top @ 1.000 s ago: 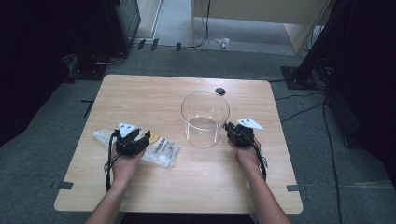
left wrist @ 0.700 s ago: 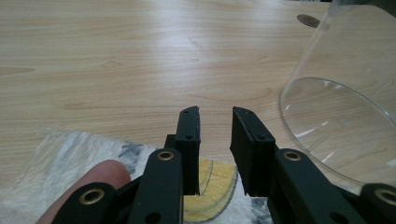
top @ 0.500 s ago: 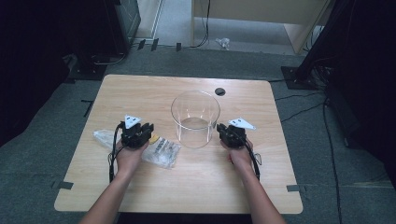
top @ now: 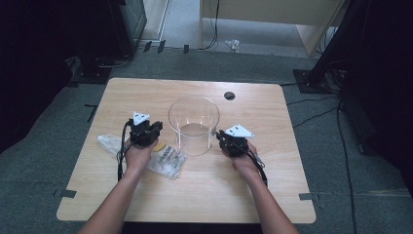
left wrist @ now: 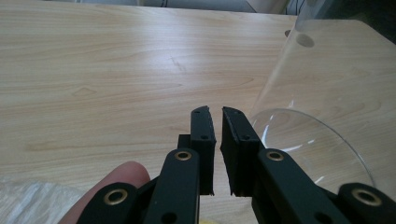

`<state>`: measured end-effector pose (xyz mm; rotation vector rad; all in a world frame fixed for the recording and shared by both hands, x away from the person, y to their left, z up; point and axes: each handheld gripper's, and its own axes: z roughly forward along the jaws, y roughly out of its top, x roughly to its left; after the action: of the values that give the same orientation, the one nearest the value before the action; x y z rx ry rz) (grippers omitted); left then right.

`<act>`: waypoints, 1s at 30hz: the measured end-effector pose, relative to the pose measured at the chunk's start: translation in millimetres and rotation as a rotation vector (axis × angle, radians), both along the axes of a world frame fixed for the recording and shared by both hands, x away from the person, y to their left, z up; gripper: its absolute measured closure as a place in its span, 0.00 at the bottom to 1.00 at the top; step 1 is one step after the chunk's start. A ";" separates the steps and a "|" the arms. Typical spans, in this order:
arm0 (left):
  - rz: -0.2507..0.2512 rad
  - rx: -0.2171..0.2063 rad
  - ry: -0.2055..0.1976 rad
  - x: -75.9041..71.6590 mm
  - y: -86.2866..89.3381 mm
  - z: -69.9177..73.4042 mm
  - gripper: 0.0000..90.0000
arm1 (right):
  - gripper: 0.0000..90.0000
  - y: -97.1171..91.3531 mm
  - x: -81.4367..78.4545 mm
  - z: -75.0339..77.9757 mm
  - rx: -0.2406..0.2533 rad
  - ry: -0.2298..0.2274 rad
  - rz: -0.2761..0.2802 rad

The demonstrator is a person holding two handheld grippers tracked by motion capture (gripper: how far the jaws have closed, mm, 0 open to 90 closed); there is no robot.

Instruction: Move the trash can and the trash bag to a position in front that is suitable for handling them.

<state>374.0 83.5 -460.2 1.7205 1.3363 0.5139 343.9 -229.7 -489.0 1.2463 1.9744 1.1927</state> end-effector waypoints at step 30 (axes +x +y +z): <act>-0.120 0.056 -0.081 -17.9 -46.2 7.9 1.00 | 1.00 -9.3 -1.6 9.8 0.146 0.067 -0.075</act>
<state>356.1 37.3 -452.3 1.7939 1.1642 0.5503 342.2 -239.0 -479.2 1.4375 1.8977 1.2927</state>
